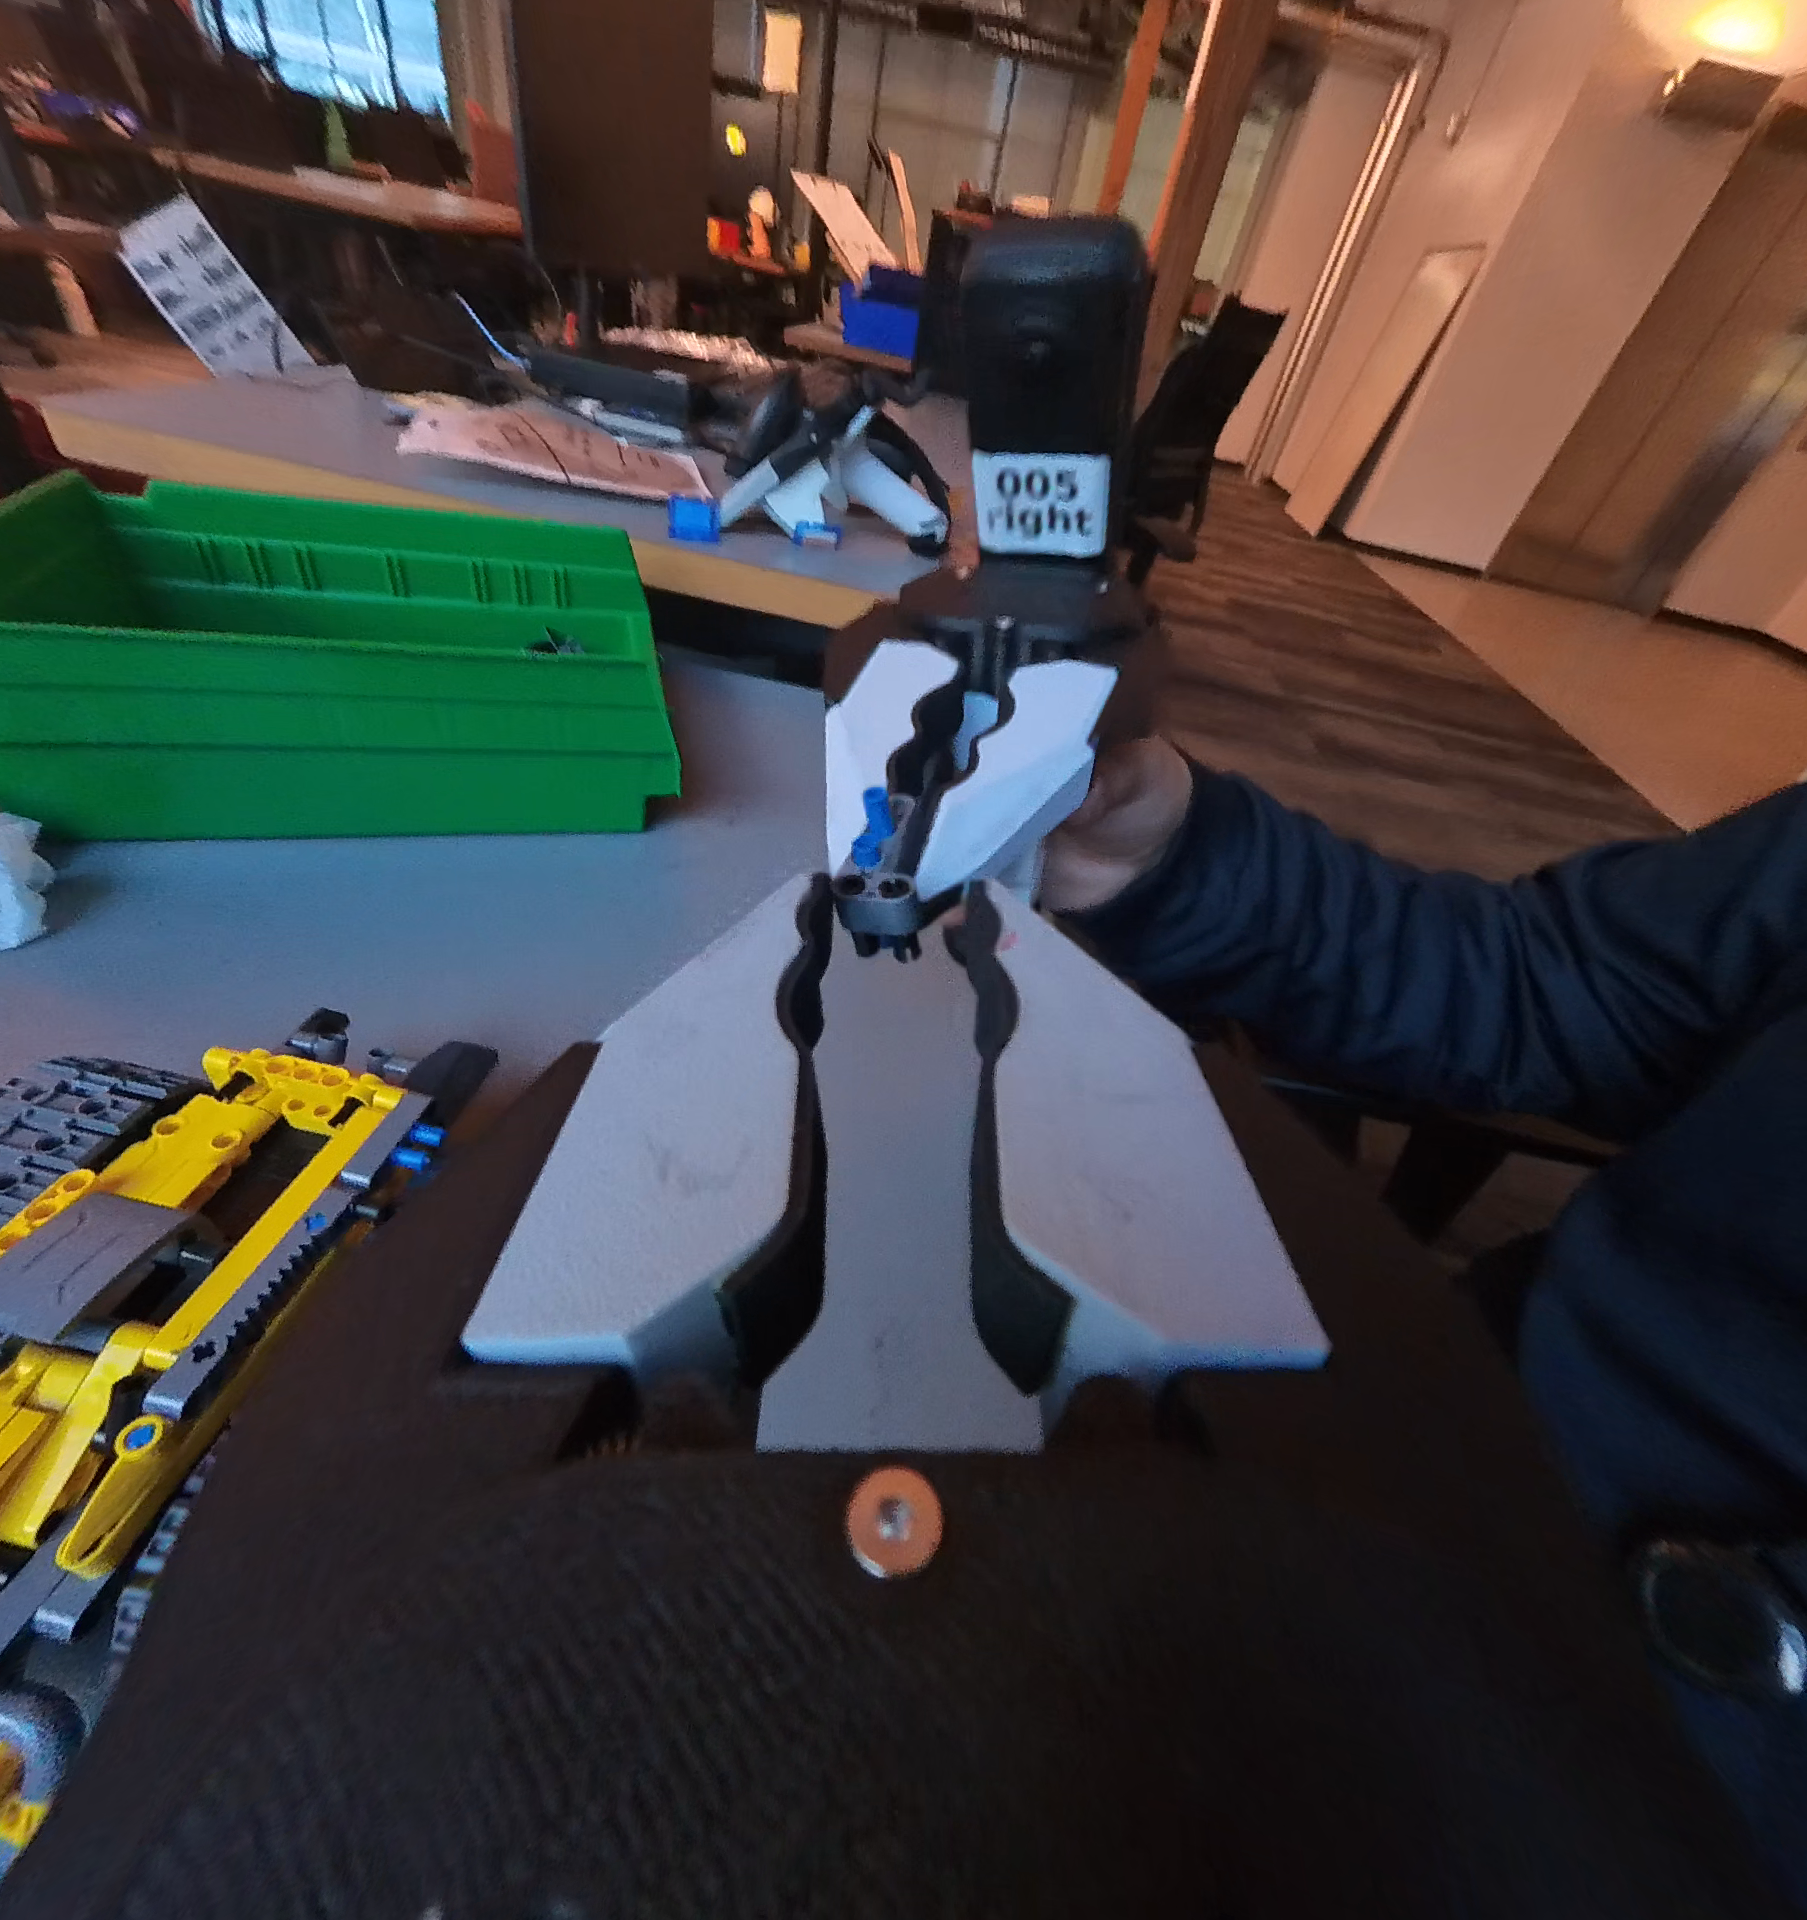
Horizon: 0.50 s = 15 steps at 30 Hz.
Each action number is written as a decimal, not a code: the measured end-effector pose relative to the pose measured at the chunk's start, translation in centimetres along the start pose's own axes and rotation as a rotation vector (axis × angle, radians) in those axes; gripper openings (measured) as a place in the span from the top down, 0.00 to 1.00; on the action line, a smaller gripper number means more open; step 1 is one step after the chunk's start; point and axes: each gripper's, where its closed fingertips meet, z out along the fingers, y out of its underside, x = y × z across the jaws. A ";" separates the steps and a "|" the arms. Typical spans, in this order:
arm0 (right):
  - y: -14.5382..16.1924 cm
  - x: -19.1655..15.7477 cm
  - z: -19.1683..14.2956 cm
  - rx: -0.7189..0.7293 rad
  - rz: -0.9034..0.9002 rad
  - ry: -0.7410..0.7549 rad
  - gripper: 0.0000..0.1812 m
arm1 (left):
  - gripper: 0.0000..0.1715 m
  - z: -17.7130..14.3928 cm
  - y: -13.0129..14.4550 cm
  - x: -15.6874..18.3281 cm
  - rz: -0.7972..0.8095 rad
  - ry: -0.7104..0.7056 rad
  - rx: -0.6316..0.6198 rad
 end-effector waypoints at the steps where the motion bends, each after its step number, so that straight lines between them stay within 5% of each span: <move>1: 0.0 -0.1 0.1 -0.007 -0.020 0.001 0.97 | 0.86 0.1 0.4 0.0 0.002 0.003 -0.028; 15: 0.9 -1.8 0.9 -0.137 -0.228 0.030 0.98 | 0.91 -1.2 1.7 1.4 0.152 0.032 -0.133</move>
